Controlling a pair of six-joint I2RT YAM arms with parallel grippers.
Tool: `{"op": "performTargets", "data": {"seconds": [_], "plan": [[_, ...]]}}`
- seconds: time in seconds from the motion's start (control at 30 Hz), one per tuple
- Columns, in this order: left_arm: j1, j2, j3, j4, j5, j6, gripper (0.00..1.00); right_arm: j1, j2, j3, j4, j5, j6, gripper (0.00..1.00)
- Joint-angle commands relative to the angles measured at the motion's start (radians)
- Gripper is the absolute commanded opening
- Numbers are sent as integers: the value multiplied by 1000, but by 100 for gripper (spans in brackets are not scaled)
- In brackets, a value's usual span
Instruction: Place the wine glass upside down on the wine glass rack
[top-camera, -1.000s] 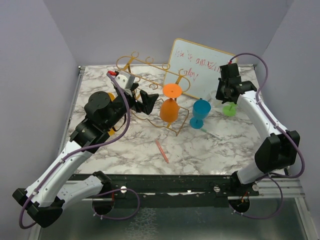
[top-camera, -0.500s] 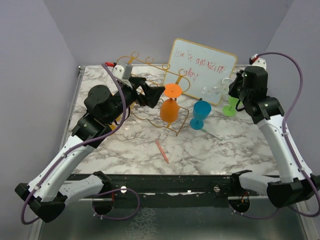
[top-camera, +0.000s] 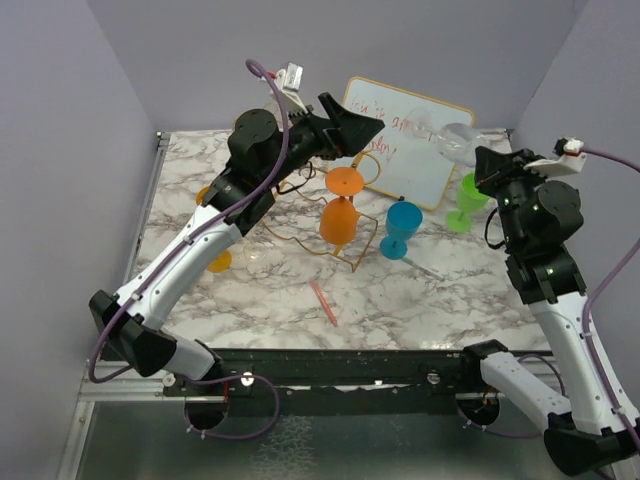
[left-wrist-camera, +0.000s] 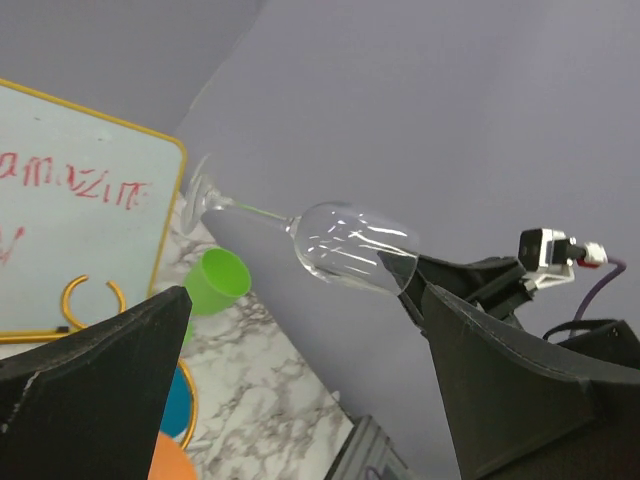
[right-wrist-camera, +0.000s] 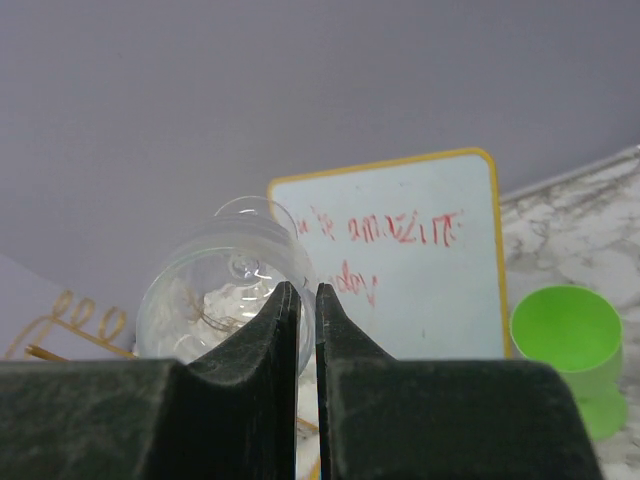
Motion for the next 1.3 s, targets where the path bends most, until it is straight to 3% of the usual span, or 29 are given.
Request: {"op": "performTargets", "data": {"seconds": [0.0,0.23,0.53,0.73,1.27], "plan": [[-10,80,96,81,62,-170,99,4,-75,-34,279,-30,67,1],[-40,197,159,251,85,-368,99,3,-139,-98,424,-67,157,1],[-112,314,343,233,27,-385,94,3,-155,-149,529,-120,283,1],[-112,333,349,256,-20,-445,76,3,-155,-166,568,-161,332,1],[-113,338,351,256,-61,-502,48,3,-116,-207,680,-238,412,1]]}}
